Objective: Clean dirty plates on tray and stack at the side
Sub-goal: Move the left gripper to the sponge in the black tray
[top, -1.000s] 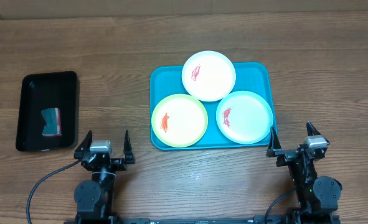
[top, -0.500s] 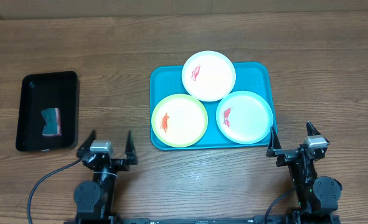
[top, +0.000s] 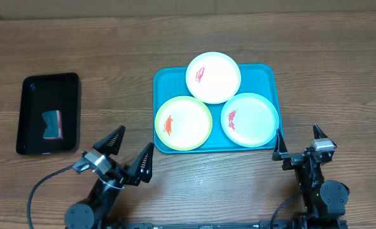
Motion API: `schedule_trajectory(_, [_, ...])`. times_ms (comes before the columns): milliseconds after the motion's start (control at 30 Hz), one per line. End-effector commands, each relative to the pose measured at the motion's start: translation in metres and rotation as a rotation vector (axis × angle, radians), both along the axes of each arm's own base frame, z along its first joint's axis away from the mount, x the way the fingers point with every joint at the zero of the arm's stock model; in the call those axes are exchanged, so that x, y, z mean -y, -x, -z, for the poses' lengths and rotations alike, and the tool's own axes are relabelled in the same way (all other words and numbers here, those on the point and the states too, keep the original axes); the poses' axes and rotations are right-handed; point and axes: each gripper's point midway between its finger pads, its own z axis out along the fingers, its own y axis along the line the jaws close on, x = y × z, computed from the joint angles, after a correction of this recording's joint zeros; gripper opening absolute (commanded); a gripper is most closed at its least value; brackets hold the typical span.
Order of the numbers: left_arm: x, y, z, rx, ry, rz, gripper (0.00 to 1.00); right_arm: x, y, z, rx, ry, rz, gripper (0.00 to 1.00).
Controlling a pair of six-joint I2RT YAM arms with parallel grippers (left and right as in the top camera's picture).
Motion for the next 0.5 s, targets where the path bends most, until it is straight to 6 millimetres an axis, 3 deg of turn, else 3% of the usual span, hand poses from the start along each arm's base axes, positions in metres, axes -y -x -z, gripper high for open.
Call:
schedule_trajectory(0, [-0.038, -0.002, -0.049, -0.035, -0.127, -0.261, 1.0, 0.0, 0.0, 0.003, 0.0, -0.003, 0.002, 1.0])
schedule_trajectory(67, [-0.056, -0.015, -0.05, -0.24, -0.235, -0.357, 1.0, 0.0, 0.0, 0.003, 0.0, -0.003, 0.002, 1.0])
schedule_trajectory(133, [-0.053, -0.029, -0.054, -0.409, -0.344, -0.313, 1.0, 0.0, 0.0, 0.003, 0.0, -0.003, 0.002, 1.0])
schedule_trajectory(233, [-0.062, -0.045, -0.053, -0.519, -0.426, -0.343, 1.0, 0.0, 0.0, 0.003, 0.0, -0.003, 0.002, 1.0])
schedule_trajectory(267, [-0.084, -0.06, -0.054, -0.58, -0.425, -0.468, 1.0, 0.0, 0.0, 0.003, 0.0, -0.003, 0.002, 1.0])
schedule_trajectory(333, [-0.109, -0.072, -0.053, -0.658, -0.369, -0.606, 1.0, 0.0, 0.0, 0.003, 0.0, -0.003, 0.002, 1.0])
schedule_trajectory(467, [-0.14, -0.096, -0.039, -0.799, -0.318, -0.686, 1.0, 0.0, 0.0, 0.003, 0.0, -0.003, 0.002, 1.0])
